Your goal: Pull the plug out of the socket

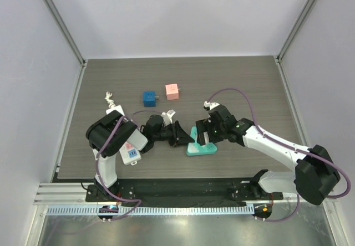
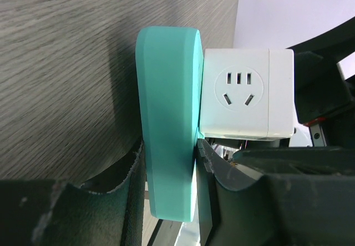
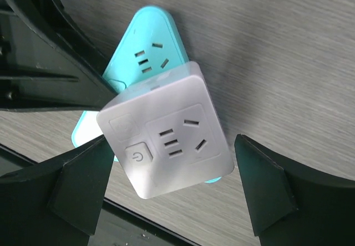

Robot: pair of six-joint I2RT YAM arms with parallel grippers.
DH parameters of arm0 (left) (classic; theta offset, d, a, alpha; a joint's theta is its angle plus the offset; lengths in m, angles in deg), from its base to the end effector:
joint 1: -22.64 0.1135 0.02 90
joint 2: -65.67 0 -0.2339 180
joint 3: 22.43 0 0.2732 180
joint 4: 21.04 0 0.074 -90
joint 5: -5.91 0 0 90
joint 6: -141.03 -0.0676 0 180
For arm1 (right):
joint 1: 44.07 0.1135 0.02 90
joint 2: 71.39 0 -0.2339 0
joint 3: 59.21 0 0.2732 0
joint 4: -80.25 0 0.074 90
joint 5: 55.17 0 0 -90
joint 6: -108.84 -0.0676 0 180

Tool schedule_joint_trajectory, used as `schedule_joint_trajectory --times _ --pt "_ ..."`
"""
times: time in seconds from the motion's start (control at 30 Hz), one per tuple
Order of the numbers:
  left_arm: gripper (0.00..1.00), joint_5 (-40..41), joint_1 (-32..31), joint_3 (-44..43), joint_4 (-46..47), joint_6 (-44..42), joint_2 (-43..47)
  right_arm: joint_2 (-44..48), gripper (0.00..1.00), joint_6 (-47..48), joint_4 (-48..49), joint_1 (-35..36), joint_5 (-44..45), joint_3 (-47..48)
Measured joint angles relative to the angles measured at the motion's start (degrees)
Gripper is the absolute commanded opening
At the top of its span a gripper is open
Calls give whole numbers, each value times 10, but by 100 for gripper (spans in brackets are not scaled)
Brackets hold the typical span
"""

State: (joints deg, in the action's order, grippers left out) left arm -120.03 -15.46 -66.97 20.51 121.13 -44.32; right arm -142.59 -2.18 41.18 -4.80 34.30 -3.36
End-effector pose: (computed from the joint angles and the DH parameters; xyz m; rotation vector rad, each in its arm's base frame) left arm 0.2361 -0.2356 0.0327 -0.1721 2.4101 -1.6957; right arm 0.2245 0.1843 0.1474 -0.4124 2.5433 0.4255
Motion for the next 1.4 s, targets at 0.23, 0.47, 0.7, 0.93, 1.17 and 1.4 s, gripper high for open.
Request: schedule_joint_trajectory --times 0.23,0.47,0.7,0.93,1.17,1.4 --pt "0 -1 1 1 0 0 0 -3 86 17 24 1 6 3" --pt "0 3 1 3 -3 0 4 -13 82 23 43 3 6 3" --pt "0 9 2 4 -10 5 6 -20 76 31 54 4 9 0" --pt "0 14 3 4 -24 12 10 -26 76 34 65 4 8 -1" --pt "0 19 1 -1 -52 12 19 -27 71 36 71 4 8 -3" --pt "0 28 -2 -11 -92 3 33 -27 56 38 71 4 9 -3"
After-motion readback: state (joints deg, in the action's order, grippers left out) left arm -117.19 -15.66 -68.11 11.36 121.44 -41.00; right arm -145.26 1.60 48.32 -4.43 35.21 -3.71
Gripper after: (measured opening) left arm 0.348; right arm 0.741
